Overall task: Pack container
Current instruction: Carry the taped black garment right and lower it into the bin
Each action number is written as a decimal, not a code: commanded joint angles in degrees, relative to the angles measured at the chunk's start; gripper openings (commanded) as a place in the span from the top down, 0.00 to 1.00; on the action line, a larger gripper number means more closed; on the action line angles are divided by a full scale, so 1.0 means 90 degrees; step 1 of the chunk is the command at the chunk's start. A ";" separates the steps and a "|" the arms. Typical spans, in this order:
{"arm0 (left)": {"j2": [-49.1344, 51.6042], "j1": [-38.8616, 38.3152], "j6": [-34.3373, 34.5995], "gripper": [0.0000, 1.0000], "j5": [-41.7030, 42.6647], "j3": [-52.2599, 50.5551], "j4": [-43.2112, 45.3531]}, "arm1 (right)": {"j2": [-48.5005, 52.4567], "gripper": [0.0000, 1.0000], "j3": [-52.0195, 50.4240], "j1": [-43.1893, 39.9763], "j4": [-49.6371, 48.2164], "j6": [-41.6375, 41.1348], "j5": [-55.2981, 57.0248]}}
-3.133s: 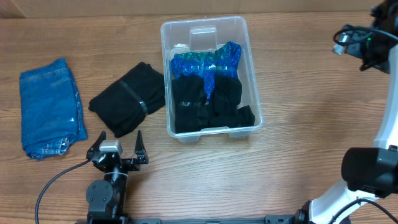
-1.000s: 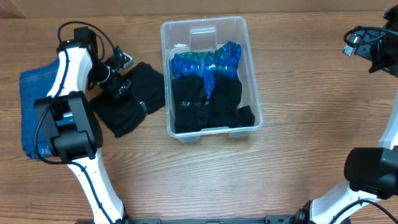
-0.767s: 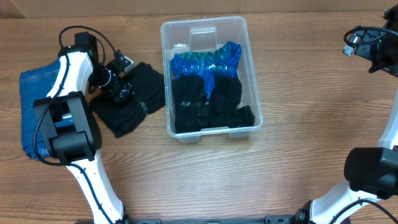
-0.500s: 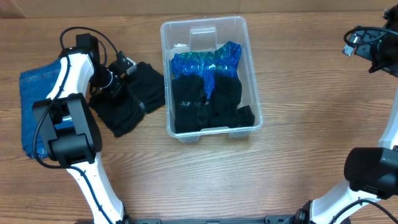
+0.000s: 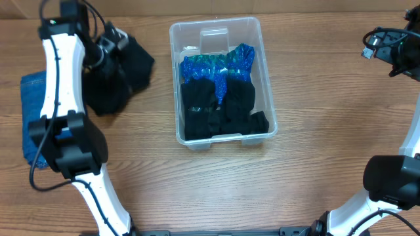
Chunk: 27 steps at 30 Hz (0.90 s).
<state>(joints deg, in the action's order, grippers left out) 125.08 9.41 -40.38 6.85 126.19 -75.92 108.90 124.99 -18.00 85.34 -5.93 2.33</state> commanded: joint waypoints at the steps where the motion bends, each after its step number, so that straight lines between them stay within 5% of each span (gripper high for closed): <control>1: -0.0988 -0.0510 0.0138 0.96 0.0070 0.0877 -0.0282 | -0.0085 0.00 0.0109 -0.0007 -0.0015 -0.0007 0.0017; 8: -0.2225 -0.2419 0.0134 0.96 0.0180 0.1338 -0.0376 | -0.0085 0.00 0.0109 -0.0010 -0.0015 -0.0007 0.0017; 14: -0.2106 -0.4228 -0.0036 0.96 0.0415 0.1319 -0.0469 | -0.0085 0.00 0.0109 -0.0007 -0.0015 -0.0007 0.0017; 27: -0.0770 -0.4743 -0.0155 0.96 0.0420 0.1319 -0.1523 | -0.0085 0.00 0.0109 -0.0010 -0.0015 -0.0007 0.0017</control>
<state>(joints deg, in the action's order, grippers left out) 116.97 -32.56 -40.84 9.82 137.08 -88.38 108.90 124.99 -18.02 85.38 -5.98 2.33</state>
